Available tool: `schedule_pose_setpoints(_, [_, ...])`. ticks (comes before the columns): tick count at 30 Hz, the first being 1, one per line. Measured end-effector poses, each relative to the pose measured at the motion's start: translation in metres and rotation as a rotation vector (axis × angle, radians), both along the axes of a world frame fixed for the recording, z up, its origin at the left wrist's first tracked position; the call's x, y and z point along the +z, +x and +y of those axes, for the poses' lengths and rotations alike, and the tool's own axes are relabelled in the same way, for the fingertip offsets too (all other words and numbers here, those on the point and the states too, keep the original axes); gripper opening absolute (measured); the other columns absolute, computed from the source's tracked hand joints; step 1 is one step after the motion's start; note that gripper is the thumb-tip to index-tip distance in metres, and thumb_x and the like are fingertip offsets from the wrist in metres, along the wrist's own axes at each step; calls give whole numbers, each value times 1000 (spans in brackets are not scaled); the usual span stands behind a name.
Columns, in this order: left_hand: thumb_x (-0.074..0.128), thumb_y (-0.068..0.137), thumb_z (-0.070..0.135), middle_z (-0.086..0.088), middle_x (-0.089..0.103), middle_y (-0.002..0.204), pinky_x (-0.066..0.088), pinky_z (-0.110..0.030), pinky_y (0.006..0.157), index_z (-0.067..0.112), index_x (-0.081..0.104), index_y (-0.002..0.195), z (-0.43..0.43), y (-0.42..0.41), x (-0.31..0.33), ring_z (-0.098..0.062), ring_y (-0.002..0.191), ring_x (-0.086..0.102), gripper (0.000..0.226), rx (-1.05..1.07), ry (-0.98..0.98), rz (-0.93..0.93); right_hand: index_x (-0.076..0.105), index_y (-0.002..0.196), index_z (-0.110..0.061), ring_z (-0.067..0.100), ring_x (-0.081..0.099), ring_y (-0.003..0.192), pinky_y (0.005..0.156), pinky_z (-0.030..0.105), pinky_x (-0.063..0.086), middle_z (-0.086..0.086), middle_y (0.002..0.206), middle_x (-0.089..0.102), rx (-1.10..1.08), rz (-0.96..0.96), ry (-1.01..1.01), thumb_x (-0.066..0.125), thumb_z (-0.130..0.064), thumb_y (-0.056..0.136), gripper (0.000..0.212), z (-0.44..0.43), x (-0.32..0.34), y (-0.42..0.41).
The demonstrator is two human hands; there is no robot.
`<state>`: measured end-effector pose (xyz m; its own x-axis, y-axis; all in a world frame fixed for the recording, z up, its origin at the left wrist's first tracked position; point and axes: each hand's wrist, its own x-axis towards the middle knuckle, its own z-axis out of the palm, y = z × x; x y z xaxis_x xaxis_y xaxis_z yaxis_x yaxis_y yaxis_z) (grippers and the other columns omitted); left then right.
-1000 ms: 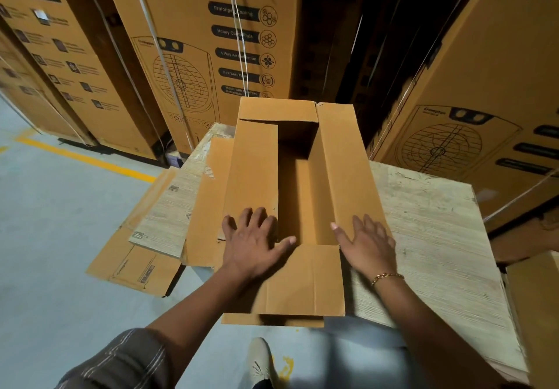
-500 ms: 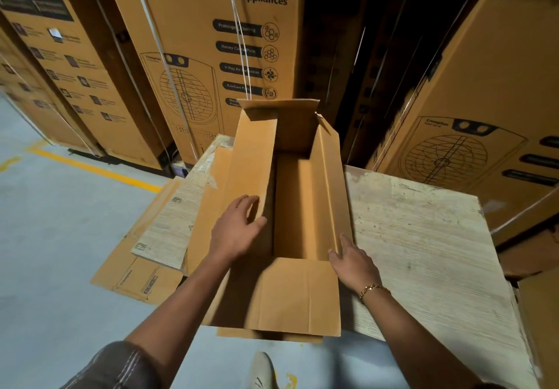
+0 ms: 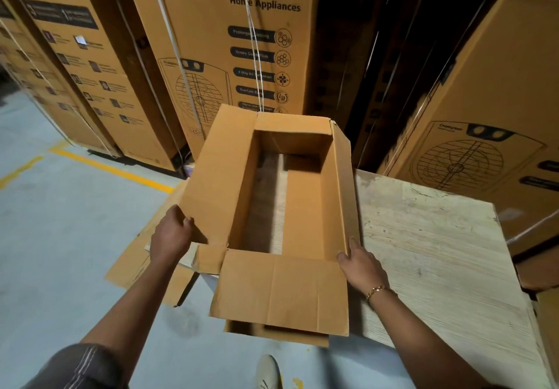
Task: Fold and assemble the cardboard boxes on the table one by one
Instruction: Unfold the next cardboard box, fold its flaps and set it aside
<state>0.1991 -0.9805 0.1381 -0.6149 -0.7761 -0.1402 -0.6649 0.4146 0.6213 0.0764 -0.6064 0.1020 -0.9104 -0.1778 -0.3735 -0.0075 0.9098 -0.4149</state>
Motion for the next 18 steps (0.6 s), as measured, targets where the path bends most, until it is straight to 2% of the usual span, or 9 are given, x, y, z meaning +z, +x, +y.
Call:
schedule_pose_setpoints(2, [55,101,25,-16,66,107,60,-50,80,6,51,129,-3,0,-10,-32,79,66,34,142,306,49,24,156,-24,31,59,118,91,42,51,5,144,54,-13,-9,-21,38,-48,99,63,3,-2,-1])
schedule_pose_setpoints(4, [62,98,14,-20,65,97,59,-41,69,-6,59,123,-2,1,-10,-28,74,64,32,302,675,236,20,158,-25,30,56,124,97,43,50,3,152,47,-26,-37,-62,38,-51,98,68,8,-8,-3])
schedule_pose_setpoints(6, [62,99,15,-17,66,101,56,-32,58,1,65,111,0,1,0,-24,78,63,19,353,926,396,18,159,-26,28,53,130,104,44,47,3,155,43,-64,-68,-150,40,-53,99,69,17,-11,-4])
schedule_pose_setpoints(8, [59,101,17,-15,67,110,58,-25,52,8,65,114,7,-5,15,-22,86,65,17,311,1073,516,21,159,-25,28,47,137,109,40,42,4,157,40,-132,-88,-267,44,-47,102,65,30,-16,-5])
schedule_pose_setpoints(11, [59,101,14,-13,69,107,62,-25,61,11,65,103,38,-18,42,-23,97,67,7,158,1153,567,32,156,-27,28,44,140,114,41,39,5,156,43,-263,-108,-364,51,-44,101,61,56,-21,-8])
schedule_pose_setpoints(13, [59,100,13,-13,71,106,63,-27,65,10,66,99,67,-31,55,-23,94,70,7,19,1159,541,39,153,-20,30,43,141,114,42,37,9,155,43,-288,-55,-229,54,-43,100,60,78,-25,-10])
schedule_pose_setpoints(15, [62,98,14,-12,72,115,62,-31,67,5,65,114,96,-43,61,-24,101,71,19,-115,1142,507,48,147,-13,31,44,139,113,40,36,12,152,46,-270,19,-86,57,-42,98,57,99,-27,-11])
schedule_pose_setpoints(17, [70,93,20,-10,67,129,62,-37,71,2,56,134,125,-57,66,-26,117,65,47,-202,1129,482,62,132,-19,31,51,131,108,42,40,9,142,56,-291,54,-109,59,-45,96,45,111,-22,-5])
schedule_pose_setpoints(18, [71,92,25,-7,66,128,61,-42,75,5,57,132,139,-62,69,-27,120,63,47,-244,1107,477,68,119,-25,30,55,124,103,41,43,6,133,62,-310,53,-171,58,-46,96,33,114,-17,-1])
